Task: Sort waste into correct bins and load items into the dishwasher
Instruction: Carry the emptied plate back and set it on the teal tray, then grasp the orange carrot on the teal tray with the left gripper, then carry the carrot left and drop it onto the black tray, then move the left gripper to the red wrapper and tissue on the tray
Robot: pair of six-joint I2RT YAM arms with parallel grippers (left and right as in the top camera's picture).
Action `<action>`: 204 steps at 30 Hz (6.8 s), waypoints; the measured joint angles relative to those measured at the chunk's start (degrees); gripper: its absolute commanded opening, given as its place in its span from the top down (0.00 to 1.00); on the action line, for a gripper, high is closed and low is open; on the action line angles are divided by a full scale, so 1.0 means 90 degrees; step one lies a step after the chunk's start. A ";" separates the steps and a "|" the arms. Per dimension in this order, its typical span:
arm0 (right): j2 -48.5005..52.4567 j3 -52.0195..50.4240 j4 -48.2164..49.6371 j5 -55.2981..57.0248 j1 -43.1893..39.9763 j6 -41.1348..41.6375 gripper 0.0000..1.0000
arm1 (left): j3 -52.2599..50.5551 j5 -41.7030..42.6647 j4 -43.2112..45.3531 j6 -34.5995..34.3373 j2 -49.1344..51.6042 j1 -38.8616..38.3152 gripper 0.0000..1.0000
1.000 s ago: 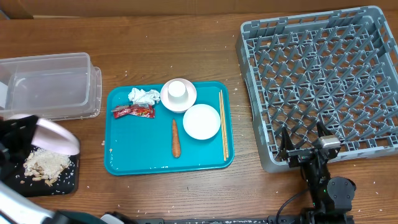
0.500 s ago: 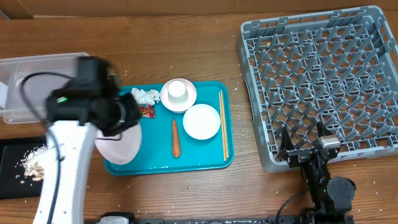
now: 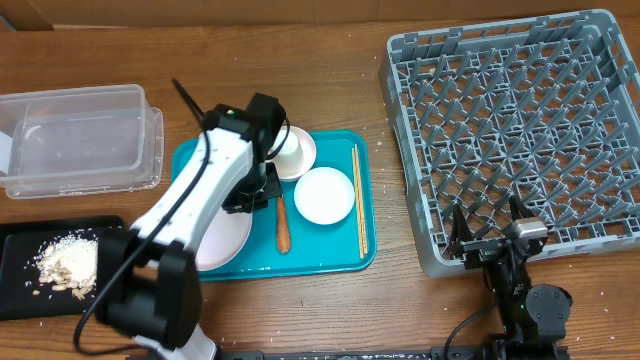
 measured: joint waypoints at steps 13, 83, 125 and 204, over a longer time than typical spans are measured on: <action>0.0000 0.0000 0.0002 -0.0002 0.0000 0.0000 0.00 | 0.0000 -0.0053 0.0061 -0.0044 0.0612 -0.0012 0.78; 0.0000 0.0000 0.0000 -0.0002 -0.0002 0.0000 0.00 | -0.1698 0.0964 0.2650 0.0610 0.0435 -0.0678 0.84; 0.0000 0.0000 0.0002 -0.0005 0.0000 -0.0002 0.00 | 0.0597 -0.0330 0.0568 0.0185 -0.1328 0.4384 0.94; 0.0000 0.0000 0.0000 -0.0002 0.0000 -0.0002 0.00 | 0.1073 0.1015 0.1362 0.1071 -0.0401 0.2147 0.19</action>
